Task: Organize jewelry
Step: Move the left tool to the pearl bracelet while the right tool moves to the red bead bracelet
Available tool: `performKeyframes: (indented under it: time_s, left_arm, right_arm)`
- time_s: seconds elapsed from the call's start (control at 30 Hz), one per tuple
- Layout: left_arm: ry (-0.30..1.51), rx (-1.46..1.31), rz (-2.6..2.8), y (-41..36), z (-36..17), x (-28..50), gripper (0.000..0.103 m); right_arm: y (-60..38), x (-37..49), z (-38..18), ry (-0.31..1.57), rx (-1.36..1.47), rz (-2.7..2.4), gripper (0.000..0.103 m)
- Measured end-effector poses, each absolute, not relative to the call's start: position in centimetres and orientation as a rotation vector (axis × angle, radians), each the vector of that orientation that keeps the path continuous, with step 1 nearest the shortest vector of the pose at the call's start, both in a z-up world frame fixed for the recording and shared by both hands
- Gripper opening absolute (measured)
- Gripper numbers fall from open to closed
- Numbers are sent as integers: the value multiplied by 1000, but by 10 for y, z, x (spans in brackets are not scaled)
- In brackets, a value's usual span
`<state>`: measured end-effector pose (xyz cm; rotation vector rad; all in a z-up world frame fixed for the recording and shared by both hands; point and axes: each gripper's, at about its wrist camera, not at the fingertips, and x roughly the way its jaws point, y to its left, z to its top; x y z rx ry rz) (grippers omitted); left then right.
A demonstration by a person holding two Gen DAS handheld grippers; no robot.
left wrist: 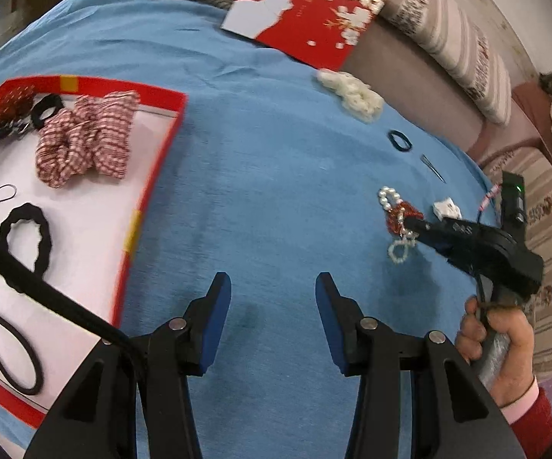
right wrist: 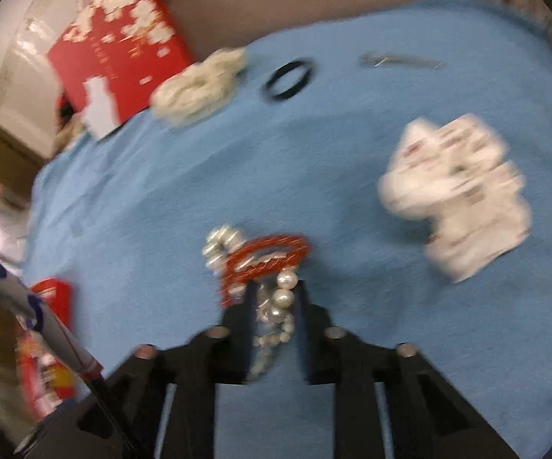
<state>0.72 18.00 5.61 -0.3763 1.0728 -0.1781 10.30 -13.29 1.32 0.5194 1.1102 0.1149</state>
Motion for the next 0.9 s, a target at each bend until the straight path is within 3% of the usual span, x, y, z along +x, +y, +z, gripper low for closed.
performKeyframes:
  time_s: [0.27, 0.43, 0.57, 0.7, 0.9]
  left_arm:
    - [1066, -472, -122, 206, 56, 11, 49]
    - [1082, -440, -131, 196, 52, 9, 49]
    - [1095, -398, -154, 185, 49, 8, 49]
    - [1135, -328, -194, 166, 40, 8, 49]
    - [1153, -204, -231, 141, 28, 5, 49]
  right_arm:
    - [-72, 57, 39, 1146, 542, 571, 15]
    - [-76, 28, 42, 1145, 308, 397, 19]
    - [-102, 23, 36, 1150, 351, 308, 20]
    - [-108, 22, 37, 1131, 345, 284, 44]
    - [-103, 46, 34, 1087, 362, 264, 45]
